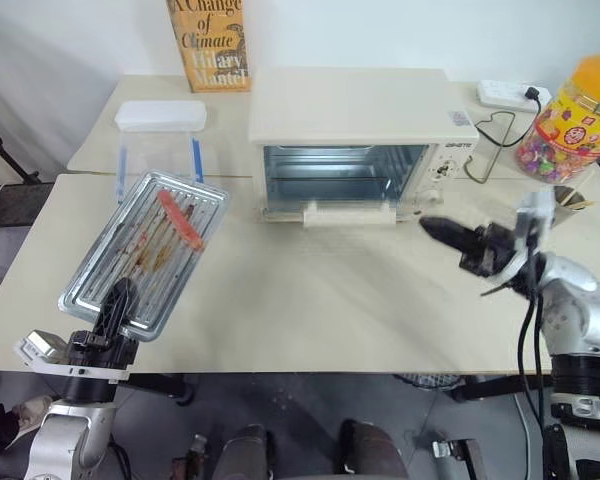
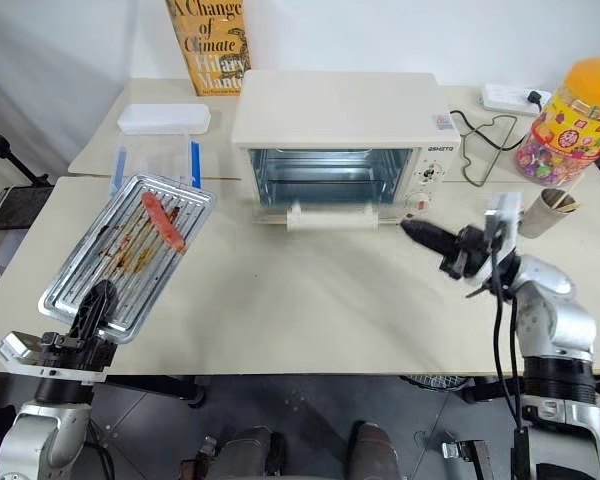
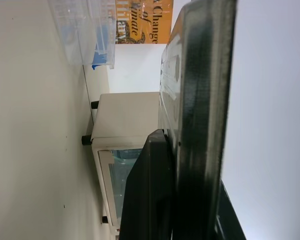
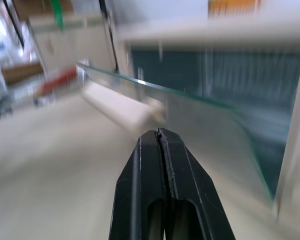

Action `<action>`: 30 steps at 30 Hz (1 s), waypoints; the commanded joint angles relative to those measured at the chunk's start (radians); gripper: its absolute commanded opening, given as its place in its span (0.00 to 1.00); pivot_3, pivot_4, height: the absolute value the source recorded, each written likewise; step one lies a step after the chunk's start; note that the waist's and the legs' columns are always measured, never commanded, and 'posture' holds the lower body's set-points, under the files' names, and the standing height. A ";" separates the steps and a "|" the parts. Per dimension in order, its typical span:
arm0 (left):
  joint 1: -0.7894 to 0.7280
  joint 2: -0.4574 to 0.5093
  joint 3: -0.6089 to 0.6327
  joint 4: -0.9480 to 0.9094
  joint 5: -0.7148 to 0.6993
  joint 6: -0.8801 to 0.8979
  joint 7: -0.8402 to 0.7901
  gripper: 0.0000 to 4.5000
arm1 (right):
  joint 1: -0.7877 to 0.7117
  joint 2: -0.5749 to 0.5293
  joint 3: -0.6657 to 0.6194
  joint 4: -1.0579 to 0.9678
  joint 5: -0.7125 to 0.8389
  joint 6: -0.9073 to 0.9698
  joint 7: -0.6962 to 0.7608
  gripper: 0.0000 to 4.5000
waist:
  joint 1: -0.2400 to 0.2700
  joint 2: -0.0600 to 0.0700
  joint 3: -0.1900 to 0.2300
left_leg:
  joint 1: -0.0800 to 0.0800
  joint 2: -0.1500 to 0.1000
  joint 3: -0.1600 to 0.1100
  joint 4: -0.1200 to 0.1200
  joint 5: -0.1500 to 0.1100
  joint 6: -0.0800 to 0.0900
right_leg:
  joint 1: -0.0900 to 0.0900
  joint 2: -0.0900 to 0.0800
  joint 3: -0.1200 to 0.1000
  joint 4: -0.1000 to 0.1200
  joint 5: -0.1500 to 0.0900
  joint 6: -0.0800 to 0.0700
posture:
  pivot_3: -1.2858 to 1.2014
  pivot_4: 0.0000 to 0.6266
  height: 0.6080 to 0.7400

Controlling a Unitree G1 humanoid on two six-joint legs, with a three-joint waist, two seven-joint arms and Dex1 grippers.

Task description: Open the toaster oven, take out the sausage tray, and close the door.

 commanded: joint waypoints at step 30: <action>-0.693 0.456 -0.650 0.694 0.099 0.523 -0.096 0.00 | 0.845 -0.099 -0.294 -0.589 -0.050 -0.086 0.021 0.99 | 0.041 0.001 -0.001 | 0.002 -0.001 0.007 -0.001 -0.002 0.000 | -0.003 0.003 0.008 0.001 0.000 0.001 | 0.52 0.24 1.00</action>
